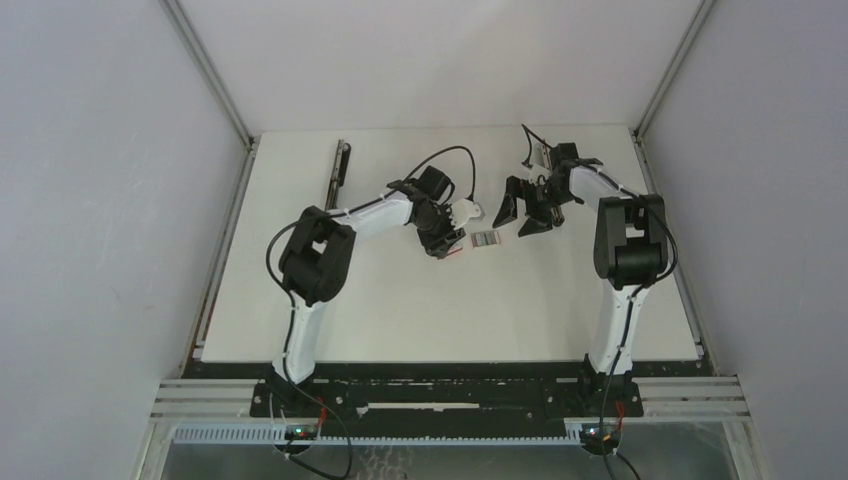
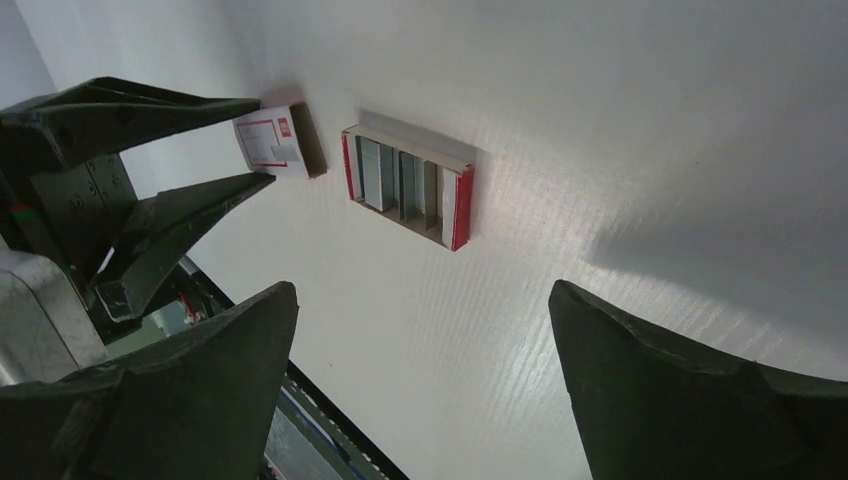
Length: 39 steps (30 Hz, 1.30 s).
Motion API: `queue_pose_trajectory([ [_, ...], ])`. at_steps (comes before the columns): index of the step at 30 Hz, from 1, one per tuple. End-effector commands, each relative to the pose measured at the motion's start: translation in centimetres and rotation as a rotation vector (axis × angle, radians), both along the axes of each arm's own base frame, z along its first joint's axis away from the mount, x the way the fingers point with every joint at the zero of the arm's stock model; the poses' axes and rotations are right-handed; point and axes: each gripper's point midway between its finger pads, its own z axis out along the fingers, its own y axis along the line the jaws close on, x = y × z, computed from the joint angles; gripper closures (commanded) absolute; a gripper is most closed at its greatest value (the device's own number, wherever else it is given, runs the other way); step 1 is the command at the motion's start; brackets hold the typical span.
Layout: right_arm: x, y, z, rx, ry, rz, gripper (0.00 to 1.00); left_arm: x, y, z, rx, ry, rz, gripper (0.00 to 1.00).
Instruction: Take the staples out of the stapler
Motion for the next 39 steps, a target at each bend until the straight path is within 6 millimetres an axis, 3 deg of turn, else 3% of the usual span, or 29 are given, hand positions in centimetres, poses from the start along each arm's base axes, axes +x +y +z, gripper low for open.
queue_pose_trajectory([
  [1, 2.1, 0.8, 1.4, 0.021, -0.044, -0.046, 0.05, -1.4, -0.7, -0.6, 0.039, 0.044, -0.074, 0.51],
  [8, 3.1, 0.4, 0.3, 0.074, 0.028, -0.122, 0.24, -1.4, -2.1, -0.3, 0.042, 0.006, -0.086, 0.50],
  [13, 3.1, 0.7, -0.4, 0.058, 0.046, -0.124, 0.29, -0.7, -3.0, 0.3, 0.043, -0.026, -0.079, 0.50],
  [20, 2.2, 0.8, -1.6, -0.025, 0.035, -0.093, 0.33, -0.1, -3.1, 0.9, 0.047, -0.049, -0.079, 0.49],
  [28, 2.0, 1.1, -2.6, -0.063, 0.034, -0.075, 0.53, -0.2, -2.8, 0.7, 0.056, -0.050, -0.083, 0.49],
  [39, 2.2, 1.1, -3.5, -0.152, 0.003, -0.058, 0.66, -0.5, -3.0, 1.1, 0.045, -0.042, -0.123, 0.49],
])
